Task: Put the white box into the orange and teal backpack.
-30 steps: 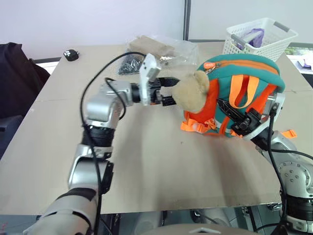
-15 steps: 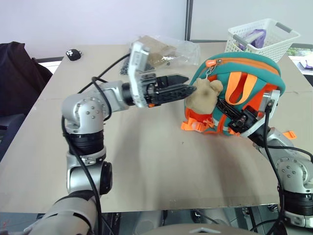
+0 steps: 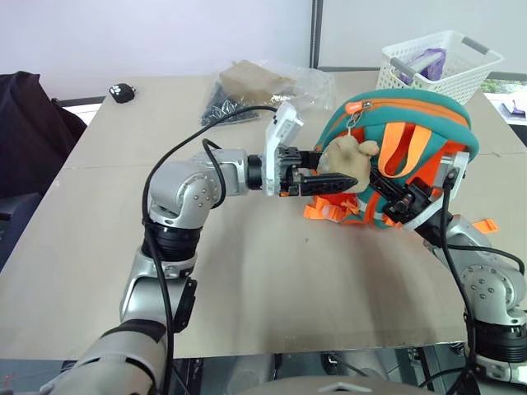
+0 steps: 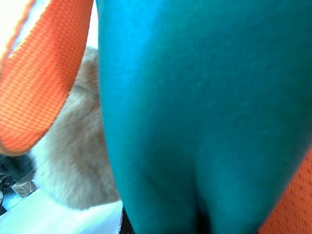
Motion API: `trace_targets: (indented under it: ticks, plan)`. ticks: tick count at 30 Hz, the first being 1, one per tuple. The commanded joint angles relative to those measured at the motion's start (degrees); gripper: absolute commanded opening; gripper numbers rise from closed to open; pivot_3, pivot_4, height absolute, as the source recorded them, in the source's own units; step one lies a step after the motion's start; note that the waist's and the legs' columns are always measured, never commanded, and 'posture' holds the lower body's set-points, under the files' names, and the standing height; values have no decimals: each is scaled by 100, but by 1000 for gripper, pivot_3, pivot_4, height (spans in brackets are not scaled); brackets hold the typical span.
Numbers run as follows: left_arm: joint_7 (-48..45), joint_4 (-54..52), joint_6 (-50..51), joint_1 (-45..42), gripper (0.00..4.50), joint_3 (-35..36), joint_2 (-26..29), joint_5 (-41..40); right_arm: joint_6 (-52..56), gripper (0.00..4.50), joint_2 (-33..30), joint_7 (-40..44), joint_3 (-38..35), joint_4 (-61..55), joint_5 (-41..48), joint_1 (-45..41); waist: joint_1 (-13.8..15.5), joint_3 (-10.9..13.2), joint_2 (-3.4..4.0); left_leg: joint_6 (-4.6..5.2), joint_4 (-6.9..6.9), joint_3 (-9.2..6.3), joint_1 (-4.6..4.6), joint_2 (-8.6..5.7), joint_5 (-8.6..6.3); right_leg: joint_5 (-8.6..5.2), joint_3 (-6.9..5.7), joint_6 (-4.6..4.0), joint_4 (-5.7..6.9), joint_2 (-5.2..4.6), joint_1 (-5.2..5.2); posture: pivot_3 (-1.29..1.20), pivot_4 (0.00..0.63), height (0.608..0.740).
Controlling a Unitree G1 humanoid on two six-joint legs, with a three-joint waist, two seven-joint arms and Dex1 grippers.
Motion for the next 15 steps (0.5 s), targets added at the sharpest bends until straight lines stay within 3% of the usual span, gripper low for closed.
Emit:
trace_targets:
  ticks: [1,4,8,11,15]
  plan:
    - [-72,-181,-19,15,2677,309,-28,-321,-71,0,9,22,24,-212,28,-16,-2,0,0,0,0,1,0,0,0,0,1,0,0,0,0,0,150,725]
    - [-21,-242,58,121,1391,544,-43,-588,-70,0,-6,40,37,-215,20,2,-1,0,0,0,0,0,0,0,0,0,1,0,0,0,0,0,150,725]
    - [120,-240,157,324,586,1087,266,-846,-57,0,-38,51,13,-210,39,3,-22,0,0,0,0,3,2,2,0,0,4,0,0,1,0,0,150,725]
    - [53,-28,17,527,526,1151,947,-479,-57,0,-78,58,-34,-201,52,33,-35,0,0,0,-5,6,7,4,0,0,8,0,2,6,-1,0,150,725]
    - [217,685,-629,970,520,220,1799,939,-67,0,-117,89,-39,-162,40,78,-34,-1,2,0,-12,15,18,4,0,0,20,0,2,10,2,0,150,725]
